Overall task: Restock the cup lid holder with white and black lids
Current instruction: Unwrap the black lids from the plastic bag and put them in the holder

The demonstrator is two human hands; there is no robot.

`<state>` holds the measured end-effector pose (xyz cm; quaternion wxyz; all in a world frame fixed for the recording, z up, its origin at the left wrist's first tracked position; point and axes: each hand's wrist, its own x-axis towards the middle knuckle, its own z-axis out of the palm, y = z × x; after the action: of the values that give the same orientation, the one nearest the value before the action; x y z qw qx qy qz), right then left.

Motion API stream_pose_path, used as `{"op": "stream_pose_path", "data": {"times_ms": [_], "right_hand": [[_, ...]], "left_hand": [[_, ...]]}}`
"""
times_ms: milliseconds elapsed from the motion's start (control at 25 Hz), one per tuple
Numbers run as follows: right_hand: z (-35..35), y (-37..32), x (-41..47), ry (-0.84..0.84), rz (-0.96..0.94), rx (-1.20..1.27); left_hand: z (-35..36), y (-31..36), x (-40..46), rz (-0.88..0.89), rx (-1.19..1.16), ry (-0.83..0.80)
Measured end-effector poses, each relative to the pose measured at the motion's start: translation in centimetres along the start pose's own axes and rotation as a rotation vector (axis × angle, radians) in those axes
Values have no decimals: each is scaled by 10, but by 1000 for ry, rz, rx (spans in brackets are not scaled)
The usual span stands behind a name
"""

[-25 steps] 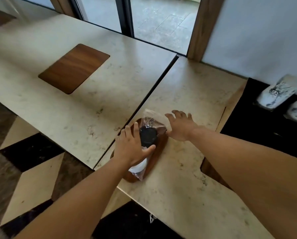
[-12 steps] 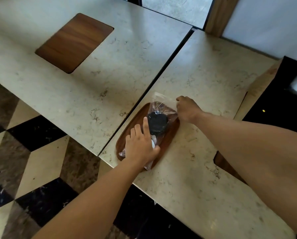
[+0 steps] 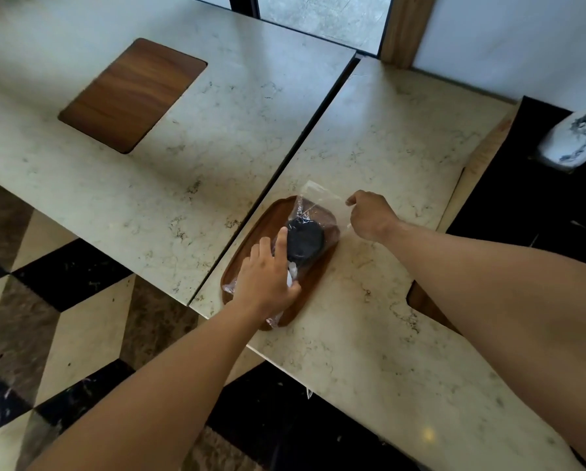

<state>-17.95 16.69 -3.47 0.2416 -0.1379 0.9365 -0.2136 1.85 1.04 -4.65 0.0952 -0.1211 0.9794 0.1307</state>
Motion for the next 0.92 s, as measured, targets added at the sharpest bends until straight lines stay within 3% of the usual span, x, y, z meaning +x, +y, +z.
{"op": "stream_pose_path", "data": {"times_ms": [320, 920], "right_hand": [[-17, 59, -57, 19, 154, 221], [9, 196, -226, 200, 403, 355]], "left_hand": [[-8, 29, -9, 175, 28, -2], [26, 124, -14, 618, 255, -257]]}}
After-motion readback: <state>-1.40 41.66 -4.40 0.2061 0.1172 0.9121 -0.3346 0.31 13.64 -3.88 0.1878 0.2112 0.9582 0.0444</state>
